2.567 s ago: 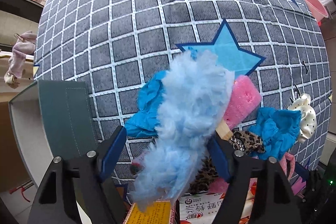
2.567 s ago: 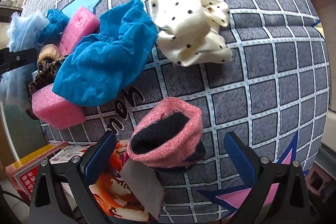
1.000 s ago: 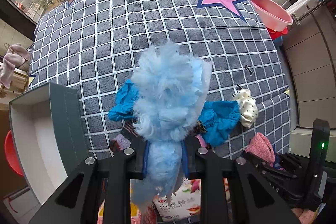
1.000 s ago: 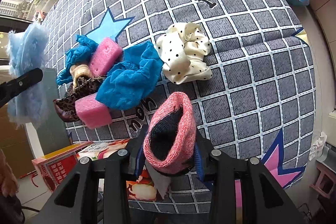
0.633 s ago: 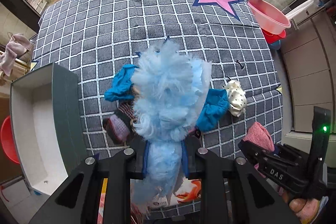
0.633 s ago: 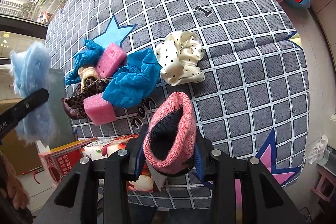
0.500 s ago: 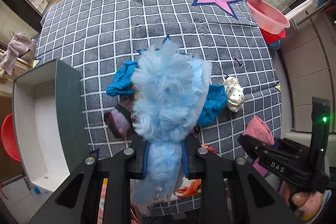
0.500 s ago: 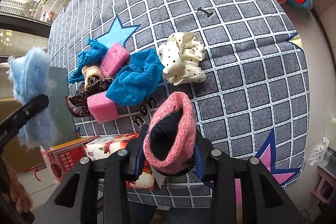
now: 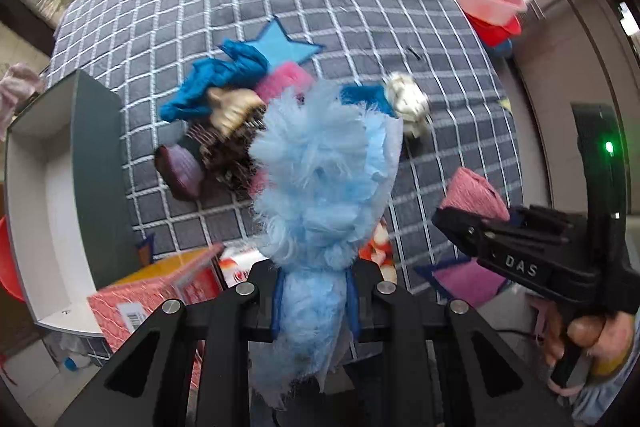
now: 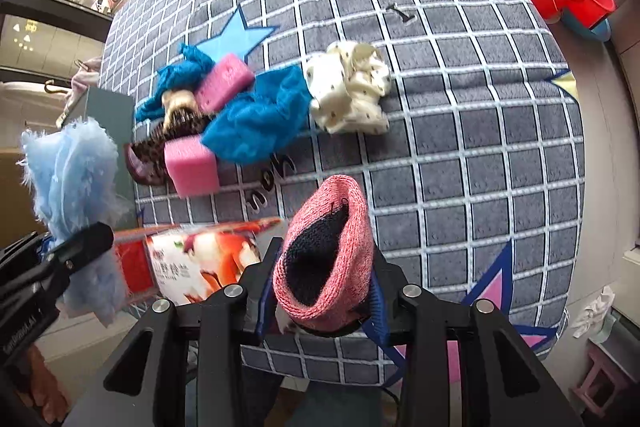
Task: Organize soft objects
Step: 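Carry the duster and pink sock with both tools over the white box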
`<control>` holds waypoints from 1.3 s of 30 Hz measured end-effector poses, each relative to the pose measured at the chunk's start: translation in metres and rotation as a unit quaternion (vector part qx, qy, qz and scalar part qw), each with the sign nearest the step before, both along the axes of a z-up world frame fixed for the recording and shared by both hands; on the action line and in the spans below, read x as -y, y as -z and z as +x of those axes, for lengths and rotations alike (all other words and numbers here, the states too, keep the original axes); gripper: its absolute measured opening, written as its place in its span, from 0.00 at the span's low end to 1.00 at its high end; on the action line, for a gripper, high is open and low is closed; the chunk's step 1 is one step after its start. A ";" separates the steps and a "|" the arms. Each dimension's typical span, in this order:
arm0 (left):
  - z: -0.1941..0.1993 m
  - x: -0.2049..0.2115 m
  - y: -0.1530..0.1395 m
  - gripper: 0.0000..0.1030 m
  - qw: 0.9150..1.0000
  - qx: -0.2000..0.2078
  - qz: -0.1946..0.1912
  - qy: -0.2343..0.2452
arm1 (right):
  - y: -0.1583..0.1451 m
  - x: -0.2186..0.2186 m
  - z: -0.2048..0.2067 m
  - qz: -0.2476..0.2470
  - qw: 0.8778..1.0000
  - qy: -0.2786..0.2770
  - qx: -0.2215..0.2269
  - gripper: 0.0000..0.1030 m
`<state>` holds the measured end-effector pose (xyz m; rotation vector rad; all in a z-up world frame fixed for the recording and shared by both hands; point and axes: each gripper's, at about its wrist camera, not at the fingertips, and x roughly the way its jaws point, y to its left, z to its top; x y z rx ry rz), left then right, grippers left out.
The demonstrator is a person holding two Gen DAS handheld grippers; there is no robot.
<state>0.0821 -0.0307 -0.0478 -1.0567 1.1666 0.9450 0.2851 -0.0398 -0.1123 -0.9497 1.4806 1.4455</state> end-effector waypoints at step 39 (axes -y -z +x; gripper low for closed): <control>-0.212 0.148 0.004 0.26 0.998 0.052 0.035 0.002 | -0.017 0.142 -0.268 0.007 0.963 -0.270 0.029 0.39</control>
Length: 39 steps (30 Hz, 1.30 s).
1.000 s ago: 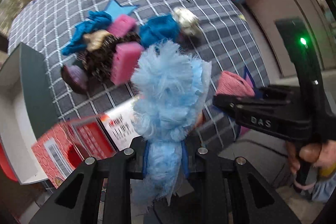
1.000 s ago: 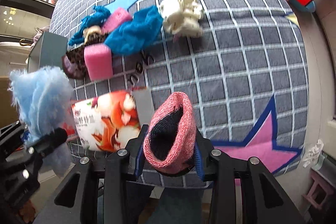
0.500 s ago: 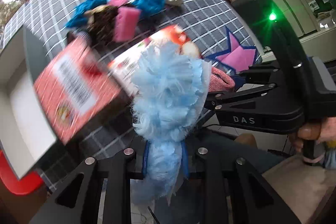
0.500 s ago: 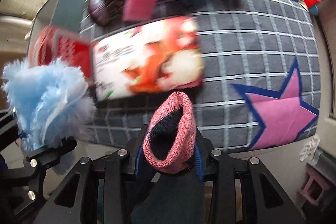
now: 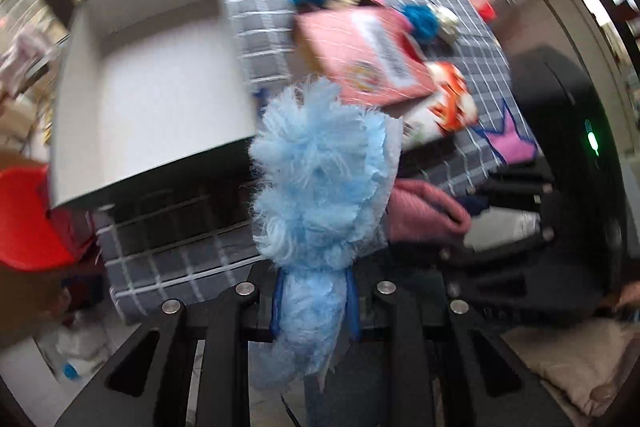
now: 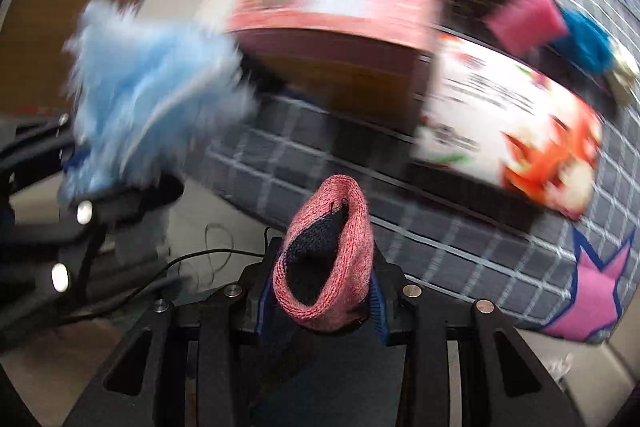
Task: Organize soft objects
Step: 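Carry the duster and pink sock with both tools over the white box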
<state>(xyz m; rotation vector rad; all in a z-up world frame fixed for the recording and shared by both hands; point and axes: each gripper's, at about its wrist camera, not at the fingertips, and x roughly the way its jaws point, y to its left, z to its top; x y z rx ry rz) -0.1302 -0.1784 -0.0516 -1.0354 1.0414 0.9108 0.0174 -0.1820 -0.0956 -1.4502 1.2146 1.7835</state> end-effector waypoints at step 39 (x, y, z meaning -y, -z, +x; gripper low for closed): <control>-0.146 -0.127 -0.014 0.26 0.968 -0.028 0.082 -0.234 | -0.083 -0.122 -0.129 0.077 0.993 0.046 -0.074 0.39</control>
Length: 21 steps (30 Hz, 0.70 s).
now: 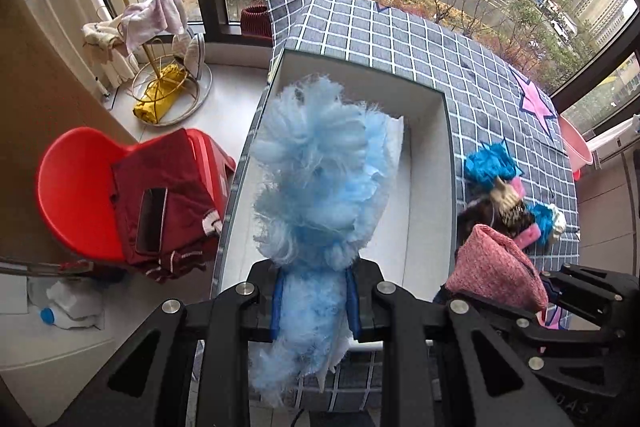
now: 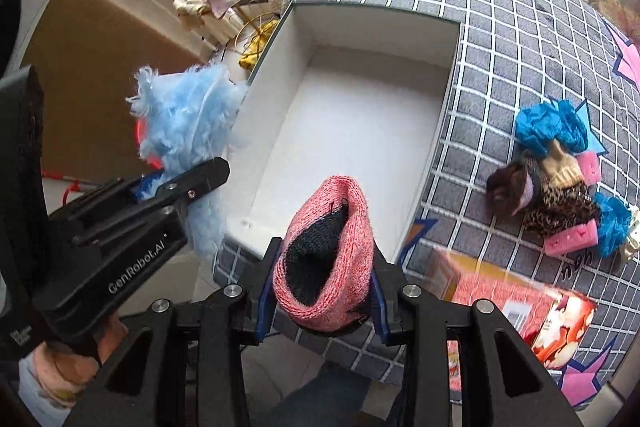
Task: Organize soft objects
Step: 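Carry the duster and pink sock with both tools over the white box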
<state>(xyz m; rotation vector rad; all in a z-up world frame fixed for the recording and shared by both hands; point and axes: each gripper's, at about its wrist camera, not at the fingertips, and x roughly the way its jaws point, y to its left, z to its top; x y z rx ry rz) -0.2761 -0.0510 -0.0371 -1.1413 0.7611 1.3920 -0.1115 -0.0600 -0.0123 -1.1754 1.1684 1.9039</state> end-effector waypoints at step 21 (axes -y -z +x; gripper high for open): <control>-0.004 -0.090 0.034 0.26 0.999 -0.025 -0.026 -0.023 | 0.012 -0.098 -0.019 -0.008 0.997 0.078 -0.013 0.39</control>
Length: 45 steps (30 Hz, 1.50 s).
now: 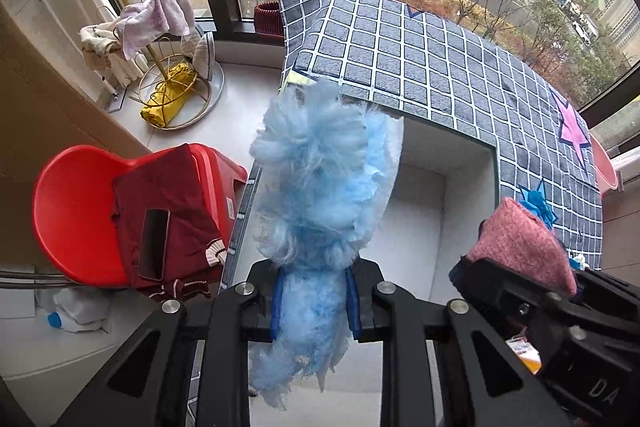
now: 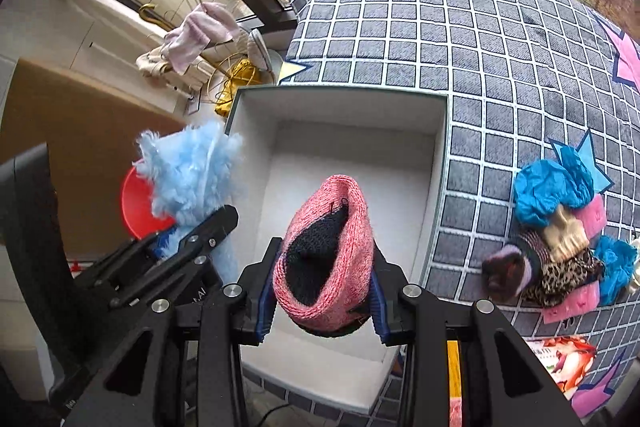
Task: Organize soft objects
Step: 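Carry the duster and pink sock with both tools over the white box, then open both tools to drop the duster and sock into the box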
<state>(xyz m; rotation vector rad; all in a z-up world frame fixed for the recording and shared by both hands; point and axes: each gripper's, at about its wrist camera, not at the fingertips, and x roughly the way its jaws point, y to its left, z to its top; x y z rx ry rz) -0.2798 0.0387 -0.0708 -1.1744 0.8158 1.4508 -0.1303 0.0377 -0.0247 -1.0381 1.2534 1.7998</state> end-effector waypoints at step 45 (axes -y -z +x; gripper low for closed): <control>-0.017 -0.015 0.013 1.00 0.999 0.026 0.001 -0.023 | 0.006 -0.034 0.020 0.001 0.999 0.044 0.008 0.99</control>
